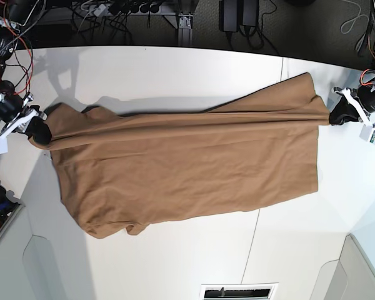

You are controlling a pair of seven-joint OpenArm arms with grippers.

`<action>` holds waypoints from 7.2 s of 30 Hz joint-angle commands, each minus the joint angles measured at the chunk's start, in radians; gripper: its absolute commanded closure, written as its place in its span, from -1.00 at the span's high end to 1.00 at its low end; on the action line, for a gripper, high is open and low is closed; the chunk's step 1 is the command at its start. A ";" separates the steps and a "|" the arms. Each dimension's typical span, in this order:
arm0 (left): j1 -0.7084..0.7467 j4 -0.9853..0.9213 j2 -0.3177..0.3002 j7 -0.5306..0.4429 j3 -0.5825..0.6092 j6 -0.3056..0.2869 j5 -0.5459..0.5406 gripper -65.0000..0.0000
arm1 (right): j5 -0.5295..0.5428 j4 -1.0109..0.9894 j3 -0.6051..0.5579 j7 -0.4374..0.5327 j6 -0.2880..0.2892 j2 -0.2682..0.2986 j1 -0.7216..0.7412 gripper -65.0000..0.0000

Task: Layout the t-shirt on the table in an organized manner, then fold the t-shirt properly
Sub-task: 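Lift the held edge with both grippers and fold it over the shirt body, then release the fold and regrasp the folded edge with both grippers, then grasp the opposite shirt edge with both grippers and fold it lengthwise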

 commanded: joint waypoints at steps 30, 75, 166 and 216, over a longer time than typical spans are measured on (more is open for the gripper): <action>-0.005 0.099 0.005 0.148 -0.066 -0.003 -0.200 -0.49 | -0.060 0.036 0.113 0.136 -0.013 0.019 -0.041 -0.28; 0.236 0.279 0.034 -0.027 0.190 -0.003 0.109 -0.95 | -0.216 0.178 -0.074 0.144 -0.027 0.040 -0.393 -1.00; -0.761 -0.661 0.129 -0.047 0.322 -0.003 0.018 0.07 | -0.427 -0.772 -0.116 0.502 -0.045 -0.031 0.481 0.04; -0.401 -0.212 -0.061 0.208 0.335 -0.003 -0.269 -1.00 | -0.272 -0.228 -0.112 0.402 -0.020 0.055 0.029 -0.74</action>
